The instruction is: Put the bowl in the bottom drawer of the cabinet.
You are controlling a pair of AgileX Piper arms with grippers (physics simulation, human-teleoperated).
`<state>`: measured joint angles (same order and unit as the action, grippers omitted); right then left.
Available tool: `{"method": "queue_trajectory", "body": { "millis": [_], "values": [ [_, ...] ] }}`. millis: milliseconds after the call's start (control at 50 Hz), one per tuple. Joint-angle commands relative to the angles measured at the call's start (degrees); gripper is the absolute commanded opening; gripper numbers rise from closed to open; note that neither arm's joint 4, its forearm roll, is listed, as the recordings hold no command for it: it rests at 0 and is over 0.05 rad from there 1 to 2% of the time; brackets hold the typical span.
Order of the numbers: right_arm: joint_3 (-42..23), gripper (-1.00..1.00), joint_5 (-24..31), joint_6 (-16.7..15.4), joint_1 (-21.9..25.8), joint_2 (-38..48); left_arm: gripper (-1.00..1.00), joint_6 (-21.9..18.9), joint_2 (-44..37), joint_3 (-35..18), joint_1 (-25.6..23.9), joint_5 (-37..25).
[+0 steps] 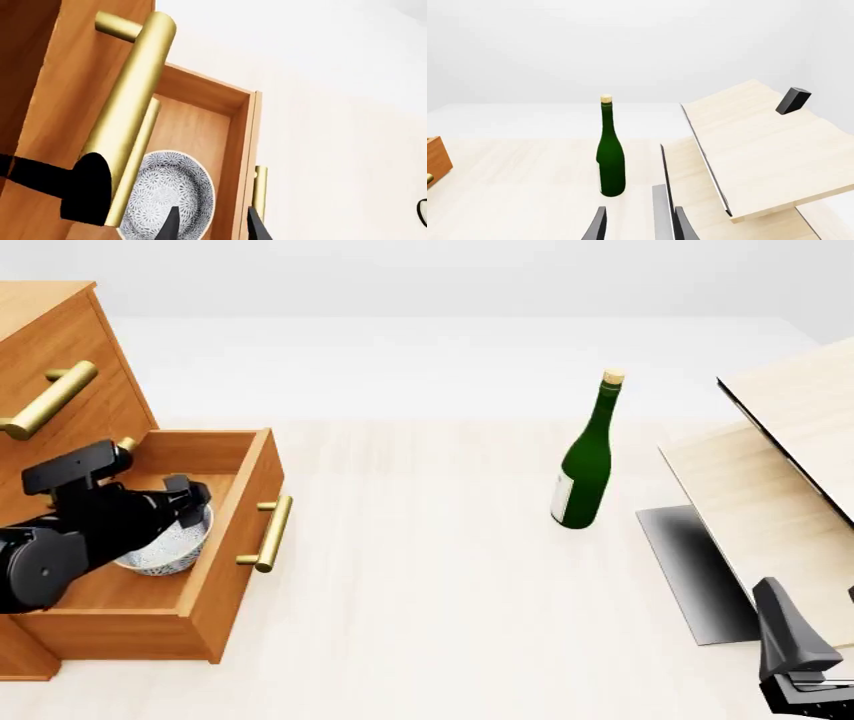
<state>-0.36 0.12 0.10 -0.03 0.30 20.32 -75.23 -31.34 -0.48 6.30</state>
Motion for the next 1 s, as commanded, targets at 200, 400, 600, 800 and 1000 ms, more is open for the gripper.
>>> {"method": "queue_trajectory", "body": {
  "millis": [200, 400, 600, 800, 1000],
  "values": [
    [0.0, 1.0, 0.0, 0.0, 0.0, 0.0, 1.0, 7.3, 4.0, 2.6, -2.7, 5.3],
    [0.0, 1.0, 0.0, 0.0, 0.0, 0.0, 1.0, 10.9, 4.2, 3.9, -4.9, 10.1],
    [0.0, 1.0, 0.0, 0.0, 0.0, 0.0, 1.0, 11.6, 5.1, 3.4, -7.0, 14.0],
    [0.0, 1.0, 0.0, 0.0, 0.0, 0.0, 1.0, 11.6, 9.8, 6.0, -8.2, 17.2],
    [0.0, 1.0, 0.0, 0.0, 0.0, 0.0, 1.0, 11.7, 16.6, 7.6, -9.5, 17.0]
  ]
}}
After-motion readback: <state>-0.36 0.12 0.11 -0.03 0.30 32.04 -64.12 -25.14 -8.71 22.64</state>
